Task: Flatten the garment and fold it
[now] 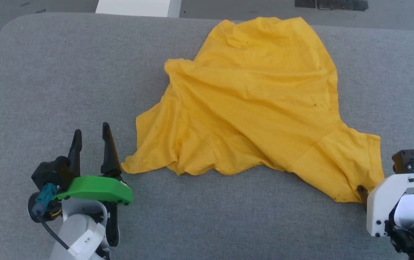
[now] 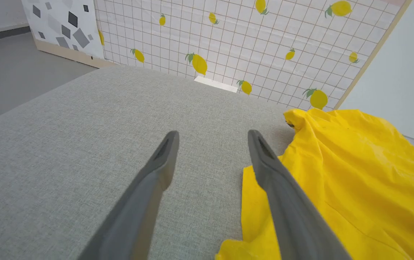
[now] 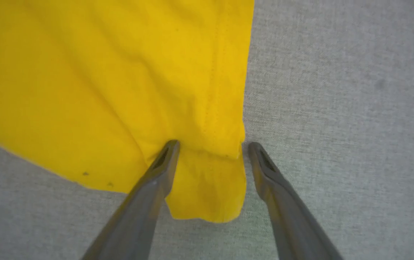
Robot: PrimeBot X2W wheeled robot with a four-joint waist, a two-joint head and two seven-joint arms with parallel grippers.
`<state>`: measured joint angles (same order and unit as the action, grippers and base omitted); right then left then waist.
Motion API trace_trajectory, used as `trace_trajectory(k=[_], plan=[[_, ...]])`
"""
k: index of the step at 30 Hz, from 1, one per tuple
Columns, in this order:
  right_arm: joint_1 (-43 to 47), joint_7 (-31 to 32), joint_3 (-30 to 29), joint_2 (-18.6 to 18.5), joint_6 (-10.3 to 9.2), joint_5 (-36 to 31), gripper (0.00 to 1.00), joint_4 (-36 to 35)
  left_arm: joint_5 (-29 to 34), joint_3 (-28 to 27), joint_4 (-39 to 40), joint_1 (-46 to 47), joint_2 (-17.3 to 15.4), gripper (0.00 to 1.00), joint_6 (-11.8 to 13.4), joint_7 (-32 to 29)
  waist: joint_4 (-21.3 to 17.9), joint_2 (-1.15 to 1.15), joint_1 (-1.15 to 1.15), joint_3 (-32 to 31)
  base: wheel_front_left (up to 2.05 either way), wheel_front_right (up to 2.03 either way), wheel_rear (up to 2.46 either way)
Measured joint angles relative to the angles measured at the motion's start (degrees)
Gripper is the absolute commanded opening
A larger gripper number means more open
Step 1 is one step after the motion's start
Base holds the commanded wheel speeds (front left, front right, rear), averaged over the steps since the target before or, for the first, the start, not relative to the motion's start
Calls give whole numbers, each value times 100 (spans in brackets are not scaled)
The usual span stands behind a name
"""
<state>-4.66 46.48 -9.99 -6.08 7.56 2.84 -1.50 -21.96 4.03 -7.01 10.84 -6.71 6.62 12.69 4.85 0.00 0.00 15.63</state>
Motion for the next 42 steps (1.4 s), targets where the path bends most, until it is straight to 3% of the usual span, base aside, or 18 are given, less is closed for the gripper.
trace_trajectory(k=[5, 6, 7, 11, 19, 23, 30, 31, 32, 33, 37, 42], plan=[[-35, 153, 166, -227, -1, 190, 100, 69, -12, 45, -63, 1, 5, 100, 0, -25, 76, 0, 0, 75, 0, 0, 0], [-45, 167, 169, -244, -1, 225, 20, 69, -53, 40, -82, 0, 7, 100, 0, -98, 77, 0, 0, 74, 0, 0, 0], [-65, 152, 165, -256, -1, 266, 0, 67, -111, 35, -97, -3, 9, 100, 1, -198, 75, 0, 0, 67, 0, 0, 0], [-73, 55, 108, -258, 0, 512, 0, 52, -189, 90, 7, -8, -49, 100, 55, -973, 55, 0, 0, 12, 0, 0, 0], [-26, -18, -104, -210, 0, 581, 0, -126, -275, 875, 561, 81, -558, 100, 90, -4213, 53, 0, 0, -71, 0, 0, 0], [10, -8, -67, -178, 0, 583, 0, -227, -205, 1061, 563, 313, -782, 100, 66, -4945, 22, 0, 0, -18, 0, 0, 0], [8, -1, 14, -154, 0, 641, 0, -288, -241, 1157, 37, 736, -748, 100, 44, -5200, -93, 0, 0, 140, 0, 0, 0], [2, -2, 19, -155, 0, 639, 0, -290, -268, 1166, -32, 770, -726, 39, 44, -5221, -121, 0, 0, 166, 0, 0, 0], [-2, -4, 18, -154, 0, 641, 0, -292, -281, 1174, -90, 794, -728, 5, 27, -5270, -146, 0, 0, 185, 0, 0, 0], [-2, -10, 11, -156, 0, 639, 0, -292, -318, 1163, -121, 802, -721, 0, 4, -5300, -165, 0, 0, 199, 0, 0, 0], [-7, -71, -68, -156, 0, 642, 0, -293, -584, 1114, -160, 799, -645, 0, -102, -5268, -228, 0, 0, 222, 0, 0, 0], [-63, -233, -297, -91, 0, 1005, 0, -349, -1078, 697, 59, 691, -388, 0, -144, -4774, -223, 0, 0, 93, 0, 0, 0]])
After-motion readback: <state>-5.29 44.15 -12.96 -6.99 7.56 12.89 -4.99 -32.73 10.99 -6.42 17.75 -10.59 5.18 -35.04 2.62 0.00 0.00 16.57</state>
